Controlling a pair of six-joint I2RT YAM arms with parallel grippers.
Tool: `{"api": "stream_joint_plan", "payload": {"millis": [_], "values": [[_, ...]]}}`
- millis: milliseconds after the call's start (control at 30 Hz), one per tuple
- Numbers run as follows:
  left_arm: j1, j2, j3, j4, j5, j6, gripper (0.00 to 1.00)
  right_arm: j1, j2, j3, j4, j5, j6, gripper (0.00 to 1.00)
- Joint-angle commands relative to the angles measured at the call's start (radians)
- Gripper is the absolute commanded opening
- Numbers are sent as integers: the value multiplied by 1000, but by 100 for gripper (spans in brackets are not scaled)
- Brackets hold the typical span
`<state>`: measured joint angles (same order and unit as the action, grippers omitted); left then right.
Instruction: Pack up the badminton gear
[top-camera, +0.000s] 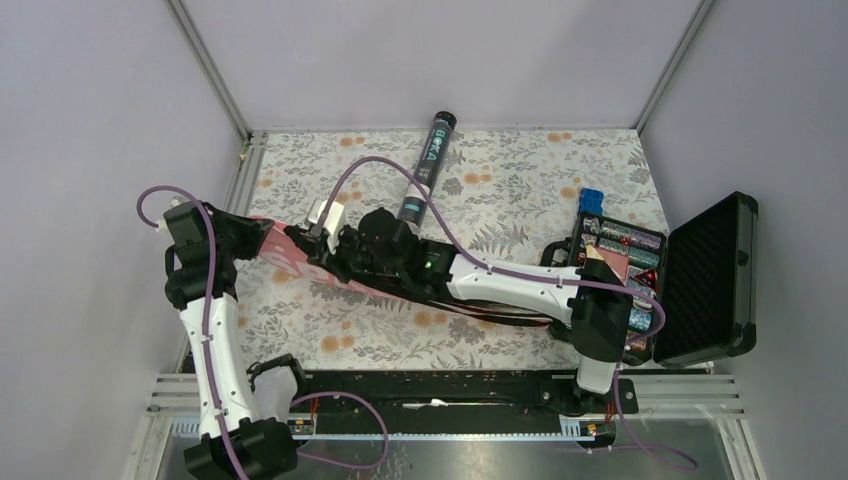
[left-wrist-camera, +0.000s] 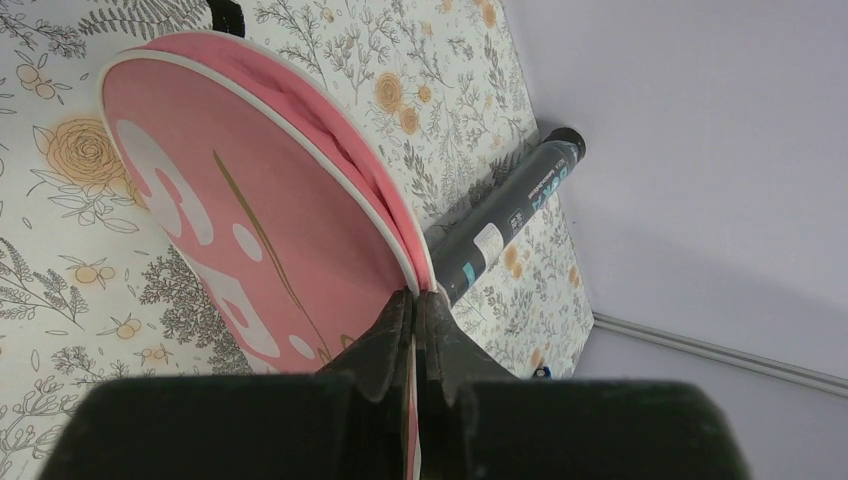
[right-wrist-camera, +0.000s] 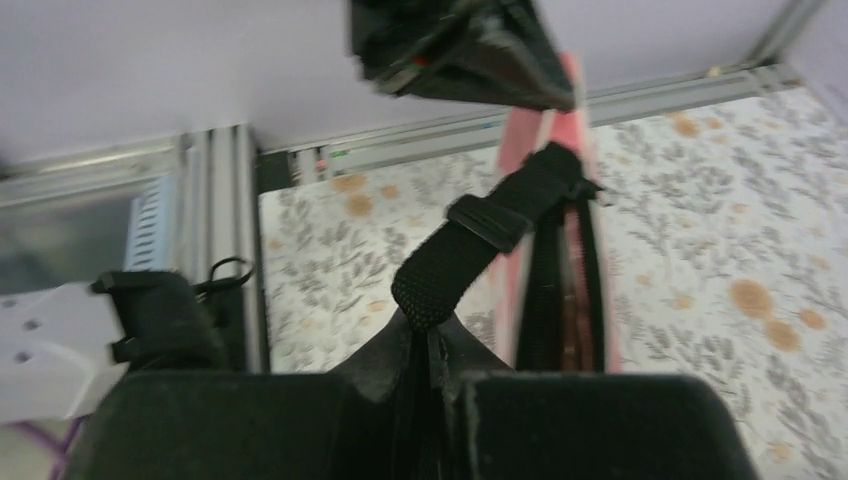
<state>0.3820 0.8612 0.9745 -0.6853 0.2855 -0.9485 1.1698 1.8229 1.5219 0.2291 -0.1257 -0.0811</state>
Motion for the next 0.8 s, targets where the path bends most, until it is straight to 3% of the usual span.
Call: {"api": "stream_joint_plan", "payload": {"millis": [0,133,267,433,567,767], "values": [[-5,-36,8,30,83,-3,0,27,-47,-37,-52,-84,-1,6],[-5,-70,-24,63,96,-32,0,27,-9,-28,-149,-140,-41,18],[-5,-70,-11,62,97,-28,0,26,5,-3,-213,-86,-44,40],[-5,-72,-12,61,80,31,0,-35,-96,19,-255,-182,109,58],[-5,-86,-26,75,85,59,0,-110,-146,40,-238,-286,277,62],[-5,-100,-25,82,110,69,0,-163,-53,156,-242,-168,409,54]]}}
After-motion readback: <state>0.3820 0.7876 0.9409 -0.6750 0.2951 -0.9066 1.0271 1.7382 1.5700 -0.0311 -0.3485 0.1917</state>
